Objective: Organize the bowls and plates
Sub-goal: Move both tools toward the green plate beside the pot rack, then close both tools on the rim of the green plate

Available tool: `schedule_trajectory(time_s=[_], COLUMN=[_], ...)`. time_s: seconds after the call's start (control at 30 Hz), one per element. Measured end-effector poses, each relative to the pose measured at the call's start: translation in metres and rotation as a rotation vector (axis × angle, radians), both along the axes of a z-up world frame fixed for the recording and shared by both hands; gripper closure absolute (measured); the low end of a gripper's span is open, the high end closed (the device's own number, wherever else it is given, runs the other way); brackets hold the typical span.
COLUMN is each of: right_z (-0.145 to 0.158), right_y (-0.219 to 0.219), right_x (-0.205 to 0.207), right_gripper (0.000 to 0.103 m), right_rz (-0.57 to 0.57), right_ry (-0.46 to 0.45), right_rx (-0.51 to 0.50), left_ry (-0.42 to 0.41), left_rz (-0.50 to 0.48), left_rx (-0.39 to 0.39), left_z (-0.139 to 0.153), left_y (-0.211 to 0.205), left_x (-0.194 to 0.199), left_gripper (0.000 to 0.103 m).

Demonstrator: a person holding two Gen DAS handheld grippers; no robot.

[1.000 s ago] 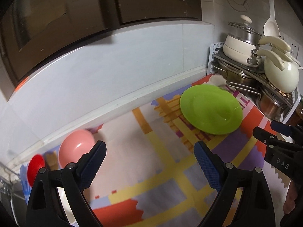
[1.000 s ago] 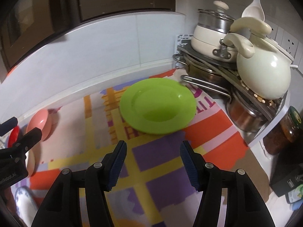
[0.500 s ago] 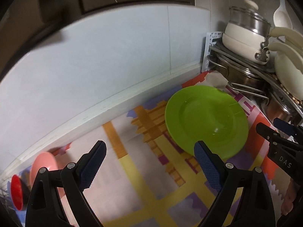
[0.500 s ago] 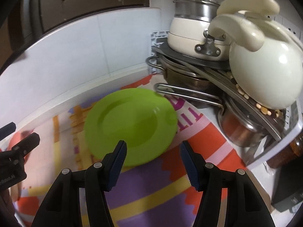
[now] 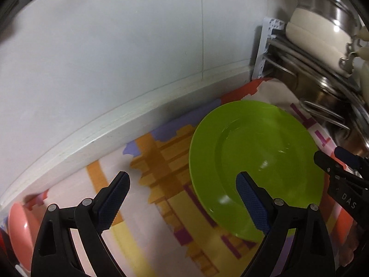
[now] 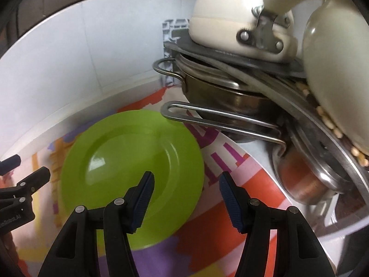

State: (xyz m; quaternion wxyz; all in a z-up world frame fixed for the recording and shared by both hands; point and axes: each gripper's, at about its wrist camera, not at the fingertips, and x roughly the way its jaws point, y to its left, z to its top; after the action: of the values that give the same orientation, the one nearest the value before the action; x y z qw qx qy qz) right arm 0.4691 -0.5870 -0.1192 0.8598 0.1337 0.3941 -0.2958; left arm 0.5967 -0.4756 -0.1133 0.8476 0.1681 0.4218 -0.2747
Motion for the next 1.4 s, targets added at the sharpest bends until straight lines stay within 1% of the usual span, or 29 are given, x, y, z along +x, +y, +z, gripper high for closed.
schedule_trajectory(time_s=[0.13,0.33,0.4,0.63,0.73,0.77,0.8,0.83,0.9,1.0,1.17,1.4], right_z=[-0.013,-0.03,-0.033,-0.042,-0.044,-0.043,-0.043,-0.044,-0.044,-0.043,-0.043,-0.037], right_y=[-0.008,-0.013,-0.014,-0.021,-0.024,-0.027,-0.029,-0.03,-0.031,-0.029,-0.03,-0.026], right_x=[0.009,0.018,0.021,0.027,0.03,0.032,0.033,0.033,0.032,0.034,0.037,0.032], right_gripper=[0.043,0.044,0.044,0.044,0.046,0.048,0.05,0.052,0.058,0.058,0.061,0.062], right_rz=[-0.005,-0.007,-0.01,-0.031,-0.028,-0.025,-0.021,-0.017,-0.004,0.0,-0.009,-0.003], right_ry=[0.011,0.029,0.033,0.031,0.025,0.023,0.019,0.015,0.005,0.004,0.004,0.004], right_rx=[0.018,0.029,0.029,0.058,0.072,0.076,0.08,0.084,0.093,0.095,0.096,0.096], left_ry=[0.023,0.053,0.067,0.072,0.082,0.088,0.095,0.107,0.13,0.13,0.127,0.123], left_rz=[0.002,-0.01,-0.012,-0.023,-0.034,-0.039,-0.044,-0.048,-0.055,-0.052,-0.046,-0.028], left_rx=[0.001,0.009,0.008,0.0,-0.011,-0.017,-0.023,-0.031,-0.046,-0.045,-0.044,-0.048], left_z=[-0.014,-0.032,-0.036,-0.041,-0.04,-0.042,-0.042,-0.042,-0.042,-0.043,-0.042,-0.037], left_y=[-0.008,-0.022,-0.026,-0.032,-0.032,-0.036,-0.036,-0.037,-0.038,-0.04,-0.04,-0.027], left_x=[0.01,0.021,0.025,0.028,0.028,0.029,0.03,0.03,0.031,0.031,0.03,0.025], left_gripper=[0.01,0.017,0.023,0.03,0.038,0.043,0.048,0.05,0.06,0.062,0.063,0.063])
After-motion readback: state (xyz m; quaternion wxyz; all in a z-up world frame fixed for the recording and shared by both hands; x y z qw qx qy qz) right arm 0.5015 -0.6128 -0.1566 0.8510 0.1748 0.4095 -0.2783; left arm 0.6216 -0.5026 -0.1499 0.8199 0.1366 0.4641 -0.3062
